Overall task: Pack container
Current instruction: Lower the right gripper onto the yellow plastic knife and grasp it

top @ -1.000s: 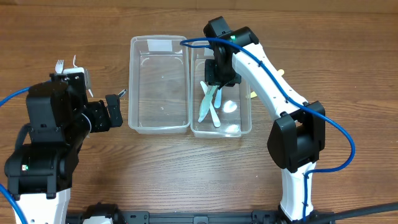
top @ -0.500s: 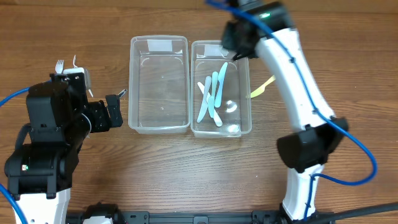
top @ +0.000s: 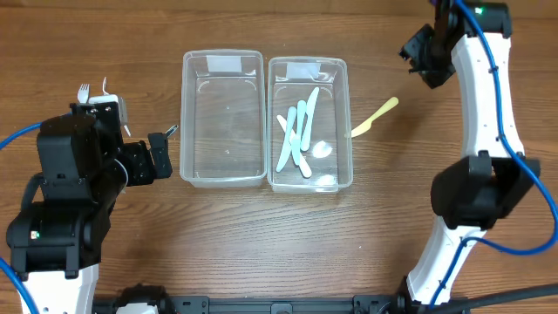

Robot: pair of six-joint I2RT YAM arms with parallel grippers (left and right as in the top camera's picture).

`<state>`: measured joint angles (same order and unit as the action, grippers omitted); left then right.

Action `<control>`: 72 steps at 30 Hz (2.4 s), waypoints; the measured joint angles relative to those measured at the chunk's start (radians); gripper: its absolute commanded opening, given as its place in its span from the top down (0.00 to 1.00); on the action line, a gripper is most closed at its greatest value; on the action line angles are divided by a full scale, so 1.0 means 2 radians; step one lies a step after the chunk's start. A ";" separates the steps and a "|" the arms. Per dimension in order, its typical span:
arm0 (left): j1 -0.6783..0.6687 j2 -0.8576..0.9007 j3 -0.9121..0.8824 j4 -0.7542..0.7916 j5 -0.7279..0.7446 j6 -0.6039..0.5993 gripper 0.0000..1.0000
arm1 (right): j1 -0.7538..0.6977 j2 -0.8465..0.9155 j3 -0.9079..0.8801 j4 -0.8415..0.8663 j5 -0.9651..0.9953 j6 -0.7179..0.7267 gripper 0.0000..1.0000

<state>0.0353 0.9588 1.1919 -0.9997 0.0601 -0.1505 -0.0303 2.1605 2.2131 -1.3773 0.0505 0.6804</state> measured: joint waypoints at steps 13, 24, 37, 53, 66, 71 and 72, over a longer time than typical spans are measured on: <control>0.000 0.000 0.000 0.000 0.000 0.000 0.00 | 0.000 0.114 -0.014 0.017 -0.014 -0.006 0.41; 0.000 0.000 0.000 0.000 0.000 0.000 0.00 | 0.000 0.119 -0.026 0.043 -0.014 -0.006 0.40; 0.000 0.000 0.000 0.000 0.000 0.000 0.00 | 0.000 0.157 -0.031 0.053 -0.014 -0.006 0.23; 0.000 0.000 0.000 0.000 0.000 0.000 0.00 | 0.000 0.165 -0.031 0.050 -0.014 -0.008 0.14; 0.000 0.000 0.000 0.000 0.000 0.000 0.00 | 0.000 0.166 -0.031 0.042 -0.010 -0.009 0.62; 0.000 0.000 0.000 0.000 0.000 0.000 0.00 | 0.000 0.166 -0.031 0.041 -0.009 -0.009 0.71; 0.000 0.000 0.000 0.000 0.000 0.000 0.00 | -0.001 0.166 -0.031 0.041 -0.009 -0.010 0.73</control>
<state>0.0353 0.9588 1.1923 -0.9997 0.0601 -0.1505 -0.0315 2.4924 2.1513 -1.2953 0.0326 0.6613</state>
